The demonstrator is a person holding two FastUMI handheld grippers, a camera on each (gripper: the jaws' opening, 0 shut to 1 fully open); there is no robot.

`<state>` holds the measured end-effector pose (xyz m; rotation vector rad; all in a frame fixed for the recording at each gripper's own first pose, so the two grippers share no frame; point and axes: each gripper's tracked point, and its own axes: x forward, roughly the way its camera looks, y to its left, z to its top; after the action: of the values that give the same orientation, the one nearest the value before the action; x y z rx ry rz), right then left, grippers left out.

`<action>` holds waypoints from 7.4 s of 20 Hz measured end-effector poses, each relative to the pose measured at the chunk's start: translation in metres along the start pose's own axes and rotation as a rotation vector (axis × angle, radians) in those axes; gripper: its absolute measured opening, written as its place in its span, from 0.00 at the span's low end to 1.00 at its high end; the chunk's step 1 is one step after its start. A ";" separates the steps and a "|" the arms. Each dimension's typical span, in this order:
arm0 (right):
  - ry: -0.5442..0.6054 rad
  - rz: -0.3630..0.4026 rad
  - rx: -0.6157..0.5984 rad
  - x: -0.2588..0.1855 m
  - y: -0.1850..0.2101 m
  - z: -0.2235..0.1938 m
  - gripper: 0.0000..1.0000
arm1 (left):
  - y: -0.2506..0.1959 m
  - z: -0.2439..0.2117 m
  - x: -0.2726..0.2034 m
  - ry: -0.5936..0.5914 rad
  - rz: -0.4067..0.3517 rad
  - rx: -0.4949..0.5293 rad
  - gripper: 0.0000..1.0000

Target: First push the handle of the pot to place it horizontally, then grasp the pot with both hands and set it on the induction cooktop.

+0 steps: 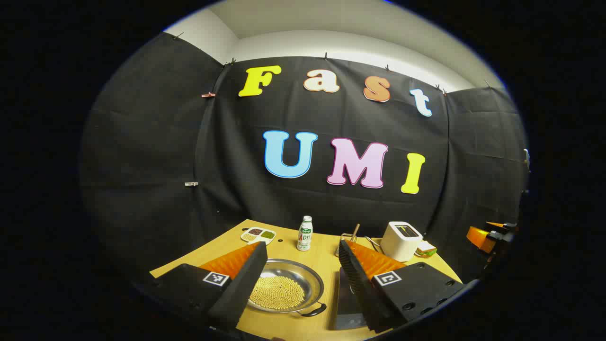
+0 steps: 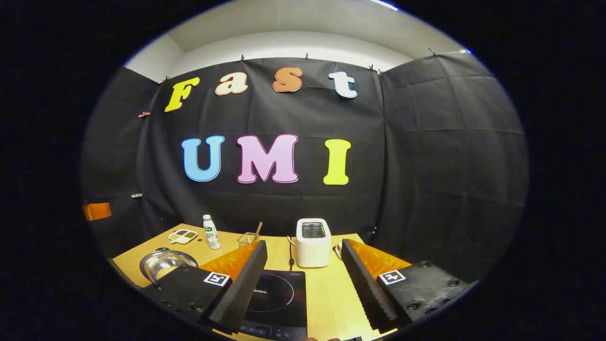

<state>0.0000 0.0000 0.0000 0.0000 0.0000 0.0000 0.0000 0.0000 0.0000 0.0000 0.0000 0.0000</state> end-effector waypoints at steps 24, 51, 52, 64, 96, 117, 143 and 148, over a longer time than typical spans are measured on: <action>-0.012 -0.037 0.008 0.003 0.043 0.011 0.96 | 0.030 -0.032 0.026 0.087 -0.073 0.008 0.95; 0.075 -0.153 -0.076 -0.016 0.093 -0.010 0.98 | 0.124 -0.132 0.026 0.365 -0.251 0.064 0.05; 0.079 -0.152 -0.079 -0.017 0.093 -0.011 0.98 | 0.124 -0.141 0.024 0.392 -0.262 0.069 0.05; 0.090 -0.064 -0.040 0.009 0.073 -0.027 0.98 | 0.068 -0.229 0.012 0.708 -0.298 0.015 0.05; 0.127 -0.092 0.034 0.019 -0.002 -0.046 0.98 | -0.025 -0.317 0.064 0.951 -0.405 0.314 0.05; 0.154 -0.118 -0.001 0.012 -0.013 -0.054 0.98 | -0.059 -0.313 0.139 0.941 -0.419 0.205 0.05; 0.186 -0.031 -0.037 -0.001 0.059 -0.062 0.98 | -0.004 -0.227 0.104 0.649 -0.357 -0.011 0.06; 0.197 0.011 -0.069 0.000 0.098 -0.066 0.98 | 0.067 -0.186 0.089 0.496 -0.269 -0.049 0.28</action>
<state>0.0004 0.0977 -0.0664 -0.0694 0.1973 0.0115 0.0892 0.0674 -0.1859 -0.0489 0.4956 -0.2686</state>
